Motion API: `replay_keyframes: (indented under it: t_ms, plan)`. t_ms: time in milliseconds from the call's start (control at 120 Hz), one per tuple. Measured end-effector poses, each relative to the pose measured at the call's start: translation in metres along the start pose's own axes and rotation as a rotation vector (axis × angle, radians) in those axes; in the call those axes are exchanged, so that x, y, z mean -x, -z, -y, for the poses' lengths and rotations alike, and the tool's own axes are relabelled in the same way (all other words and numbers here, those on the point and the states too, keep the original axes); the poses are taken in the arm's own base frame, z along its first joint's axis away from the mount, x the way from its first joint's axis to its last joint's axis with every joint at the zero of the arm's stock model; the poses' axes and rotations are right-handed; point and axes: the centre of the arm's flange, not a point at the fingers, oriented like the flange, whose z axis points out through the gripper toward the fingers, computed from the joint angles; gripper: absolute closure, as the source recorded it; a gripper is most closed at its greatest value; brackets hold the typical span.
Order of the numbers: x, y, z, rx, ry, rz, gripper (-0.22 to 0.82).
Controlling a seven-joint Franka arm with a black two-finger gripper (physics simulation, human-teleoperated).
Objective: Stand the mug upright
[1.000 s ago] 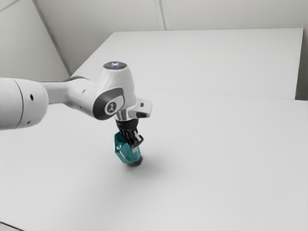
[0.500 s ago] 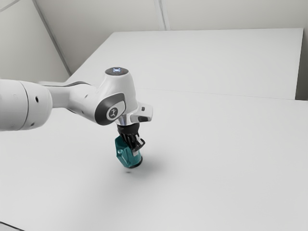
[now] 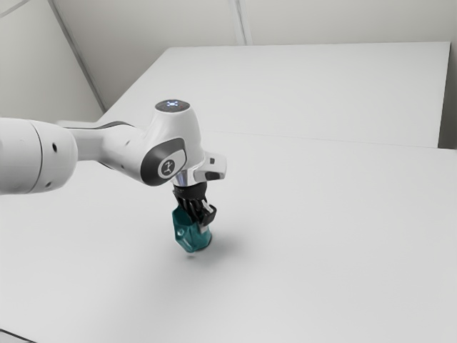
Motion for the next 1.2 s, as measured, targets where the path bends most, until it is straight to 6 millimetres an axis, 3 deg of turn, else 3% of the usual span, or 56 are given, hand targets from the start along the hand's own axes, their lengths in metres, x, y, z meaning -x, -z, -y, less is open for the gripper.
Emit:
replay_keyframes:
  t_ms: [317,533,600,700,850,917,1042,1200]
  plan:
    - [-0.001,0.009,0.001,0.0,0.004,-0.016,0.4]
    - [0.003,0.037,0.001,-0.003,0.005,-0.063,0.36]
    - [0.002,0.059,0.002,-0.005,0.007,-0.095,0.35]
    - [-0.008,0.107,0.006,-0.013,0.013,-0.153,0.34]
    - [-0.033,0.185,0.017,-0.019,0.036,-0.205,0.19]
    - [-0.045,0.209,0.033,-0.013,0.067,-0.202,0.14]
    - [-0.048,0.233,0.095,0.009,0.185,-0.173,0.08]
    - [-0.054,0.231,0.122,0.036,0.242,-0.104,0.04]
